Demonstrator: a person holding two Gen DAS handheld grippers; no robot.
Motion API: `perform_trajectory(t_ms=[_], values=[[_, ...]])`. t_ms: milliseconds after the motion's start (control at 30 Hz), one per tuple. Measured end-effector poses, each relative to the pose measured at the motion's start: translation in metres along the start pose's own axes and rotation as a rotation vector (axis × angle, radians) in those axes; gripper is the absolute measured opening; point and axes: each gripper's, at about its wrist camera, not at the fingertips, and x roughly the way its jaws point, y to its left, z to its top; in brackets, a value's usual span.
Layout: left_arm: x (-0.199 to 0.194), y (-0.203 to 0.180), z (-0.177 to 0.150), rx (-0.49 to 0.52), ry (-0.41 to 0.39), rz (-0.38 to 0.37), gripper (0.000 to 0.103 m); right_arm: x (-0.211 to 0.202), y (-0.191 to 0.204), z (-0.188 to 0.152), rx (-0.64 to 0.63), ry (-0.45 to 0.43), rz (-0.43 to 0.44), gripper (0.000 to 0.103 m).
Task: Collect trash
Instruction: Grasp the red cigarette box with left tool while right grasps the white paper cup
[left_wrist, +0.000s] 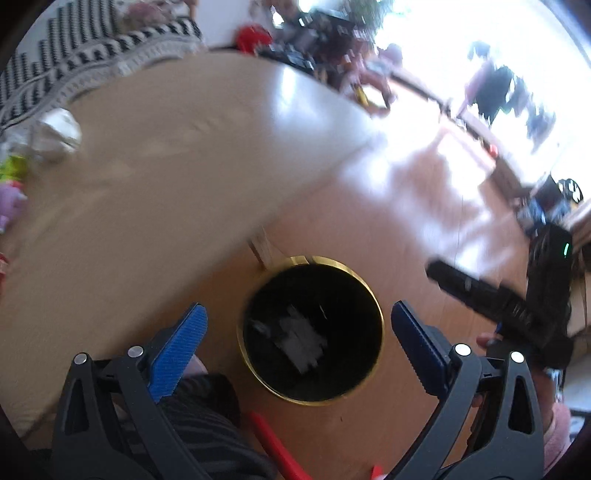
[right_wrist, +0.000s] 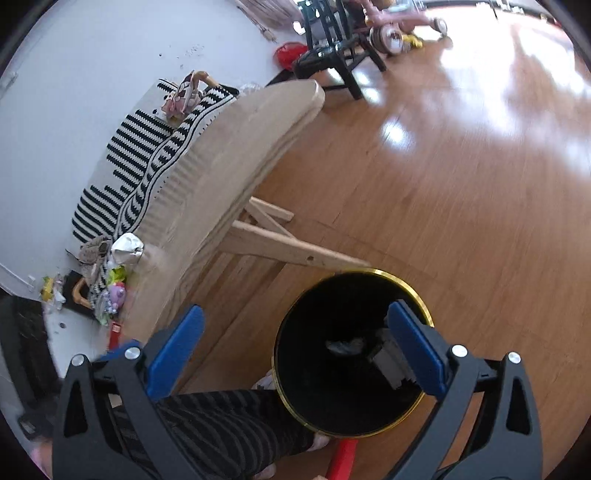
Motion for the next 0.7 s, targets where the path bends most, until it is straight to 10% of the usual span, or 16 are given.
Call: perform_trajectory(t_ms=[367,700], values=[[-0.067,0.168,-0.001,-0.132,-0.100,0.335,0.097,0.044,0.074,0.001,-0.173,0.065,-0.036,0.097],[-0.084,0.300,-0.032,-0.183,-0.014,0.338,0.097,0.084,0.210,0.010,-0.476,0.064,-0.025,0.097]])
